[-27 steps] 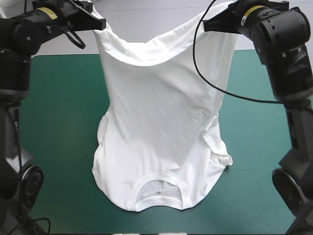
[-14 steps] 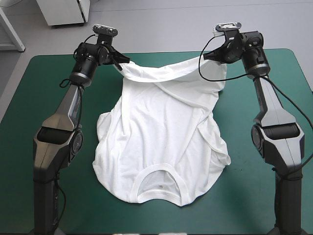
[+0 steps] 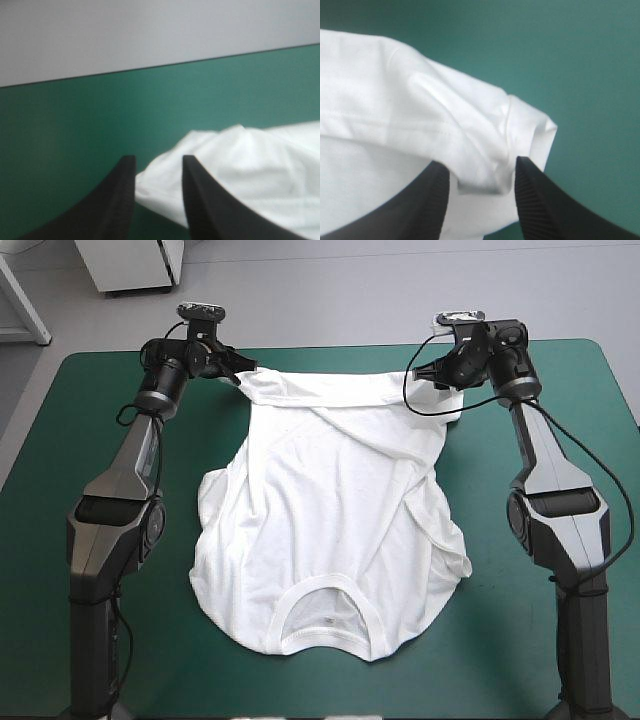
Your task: Fold the cloth
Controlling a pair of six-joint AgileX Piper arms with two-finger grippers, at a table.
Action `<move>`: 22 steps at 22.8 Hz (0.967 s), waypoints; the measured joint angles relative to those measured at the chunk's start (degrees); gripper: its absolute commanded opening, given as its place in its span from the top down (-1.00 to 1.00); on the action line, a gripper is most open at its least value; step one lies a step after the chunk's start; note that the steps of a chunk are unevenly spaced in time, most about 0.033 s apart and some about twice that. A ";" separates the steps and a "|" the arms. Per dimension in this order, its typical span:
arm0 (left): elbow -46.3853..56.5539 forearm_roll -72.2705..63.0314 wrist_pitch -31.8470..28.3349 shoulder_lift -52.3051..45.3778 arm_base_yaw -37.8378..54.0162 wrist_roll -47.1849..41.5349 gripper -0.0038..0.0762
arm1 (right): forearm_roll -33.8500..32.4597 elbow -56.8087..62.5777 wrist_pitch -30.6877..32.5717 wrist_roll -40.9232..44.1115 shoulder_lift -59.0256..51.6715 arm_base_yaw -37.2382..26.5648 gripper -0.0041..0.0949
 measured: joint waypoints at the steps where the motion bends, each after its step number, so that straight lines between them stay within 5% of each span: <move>1: -0.31 -0.87 2.17 -0.13 0.00 1.37 -0.25 | -0.03 -0.93 1.51 -0.15 0.04 0.00 -0.07; 8: -6.63 -0.86 26.02 -3.94 0.00 4.67 -0.05 | -0.10 -6.00 7.99 0.41 -2.04 -0.02 -0.07; 13: -1.49 -3.34 28.33 -12.50 1.77 4.73 -0.01 | 0.30 6.64 7.99 1.65 -12.12 -0.02 -0.07; 22: 37.60 -3.91 28.39 -40.79 2.34 5.81 -0.01 | 1.81 34.89 7.99 2.06 -31.19 -0.02 -0.07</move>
